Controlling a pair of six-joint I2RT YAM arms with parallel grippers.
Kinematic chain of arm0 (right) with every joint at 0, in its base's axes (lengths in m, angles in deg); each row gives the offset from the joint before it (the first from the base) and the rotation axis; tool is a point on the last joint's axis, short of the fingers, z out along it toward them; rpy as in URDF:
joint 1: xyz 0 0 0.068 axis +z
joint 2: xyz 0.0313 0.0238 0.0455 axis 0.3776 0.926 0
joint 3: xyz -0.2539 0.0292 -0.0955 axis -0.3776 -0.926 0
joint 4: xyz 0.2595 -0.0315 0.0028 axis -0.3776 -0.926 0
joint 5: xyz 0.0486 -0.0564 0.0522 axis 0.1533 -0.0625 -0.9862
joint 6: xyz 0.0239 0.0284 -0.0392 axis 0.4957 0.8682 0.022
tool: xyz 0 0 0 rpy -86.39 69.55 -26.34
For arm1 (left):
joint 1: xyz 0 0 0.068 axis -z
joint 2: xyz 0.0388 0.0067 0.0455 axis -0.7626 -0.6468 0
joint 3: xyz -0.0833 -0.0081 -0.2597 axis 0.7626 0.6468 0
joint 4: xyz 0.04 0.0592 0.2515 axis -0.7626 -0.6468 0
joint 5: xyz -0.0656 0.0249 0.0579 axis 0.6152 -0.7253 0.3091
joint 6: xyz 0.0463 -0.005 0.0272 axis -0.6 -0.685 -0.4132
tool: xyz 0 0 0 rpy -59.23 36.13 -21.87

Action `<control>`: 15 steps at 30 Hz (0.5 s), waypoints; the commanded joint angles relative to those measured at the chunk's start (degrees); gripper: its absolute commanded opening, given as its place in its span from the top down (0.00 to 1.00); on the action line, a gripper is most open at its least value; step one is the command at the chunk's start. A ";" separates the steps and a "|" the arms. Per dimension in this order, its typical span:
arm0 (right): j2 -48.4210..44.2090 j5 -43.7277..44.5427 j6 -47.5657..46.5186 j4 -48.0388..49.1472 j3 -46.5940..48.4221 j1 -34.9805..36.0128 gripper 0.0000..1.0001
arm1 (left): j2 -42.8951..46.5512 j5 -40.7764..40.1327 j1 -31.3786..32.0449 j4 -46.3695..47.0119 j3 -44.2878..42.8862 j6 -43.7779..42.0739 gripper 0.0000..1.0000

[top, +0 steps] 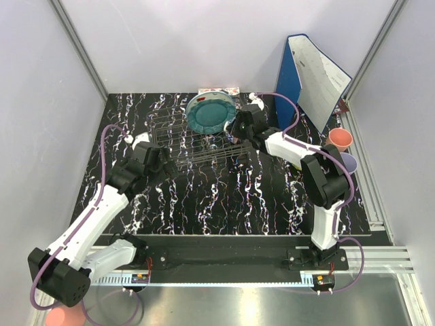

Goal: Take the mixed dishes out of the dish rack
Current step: Pick up the bowl from the dish rack.

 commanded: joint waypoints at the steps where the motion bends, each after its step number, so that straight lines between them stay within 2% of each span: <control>1: -4.64 3.95 -2.28 -0.83 -1.00 -0.97 0.83 | 0.50 -0.30 0.23 1.25 0.42 0.14 0.01; 2: -5.17 3.77 -2.81 -0.83 -1.00 -0.89 0.87 | 0.50 -0.30 0.23 1.33 0.50 0.14 0.01; 9: -7.55 3.25 -6.24 -2.14 0.32 -0.89 0.97 | 1.29 -0.48 0.23 1.60 0.94 0.49 0.01; 15: -7.37 2.19 -8.61 -7.59 3.31 -0.80 1.00 | 2.43 -1.09 0.23 1.51 1.21 0.31 0.01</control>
